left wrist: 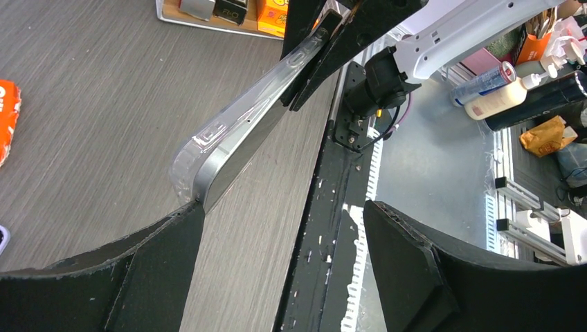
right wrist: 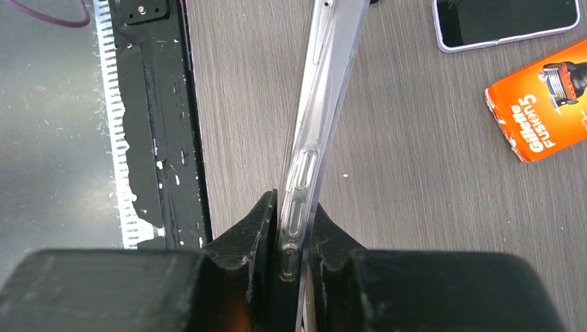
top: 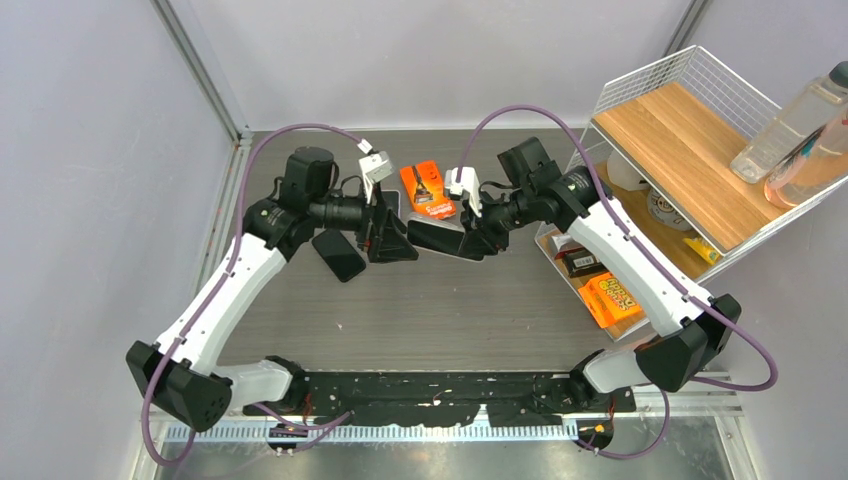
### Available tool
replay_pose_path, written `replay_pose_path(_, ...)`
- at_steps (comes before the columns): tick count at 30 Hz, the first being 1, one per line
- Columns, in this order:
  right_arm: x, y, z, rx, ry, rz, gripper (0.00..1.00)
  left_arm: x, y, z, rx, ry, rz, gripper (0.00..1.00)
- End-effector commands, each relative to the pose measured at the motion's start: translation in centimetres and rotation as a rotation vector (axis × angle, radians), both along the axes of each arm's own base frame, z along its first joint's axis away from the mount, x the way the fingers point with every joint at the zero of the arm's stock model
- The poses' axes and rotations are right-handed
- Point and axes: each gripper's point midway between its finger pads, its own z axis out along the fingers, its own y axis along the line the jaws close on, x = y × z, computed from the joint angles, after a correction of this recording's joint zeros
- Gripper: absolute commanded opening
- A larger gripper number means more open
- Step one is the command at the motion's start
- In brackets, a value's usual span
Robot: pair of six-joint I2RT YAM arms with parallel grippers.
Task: Take the phone out of the phone case
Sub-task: Remove the phone case from the phone.
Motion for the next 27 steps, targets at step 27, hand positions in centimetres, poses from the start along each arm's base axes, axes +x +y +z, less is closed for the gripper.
replay_pose_path(27,-7.6,4.4,2.6,0.206,0.145,0.394,0.05,0.3,-5.2,4.4,-0.258,-0.417,-0.280,0.86)
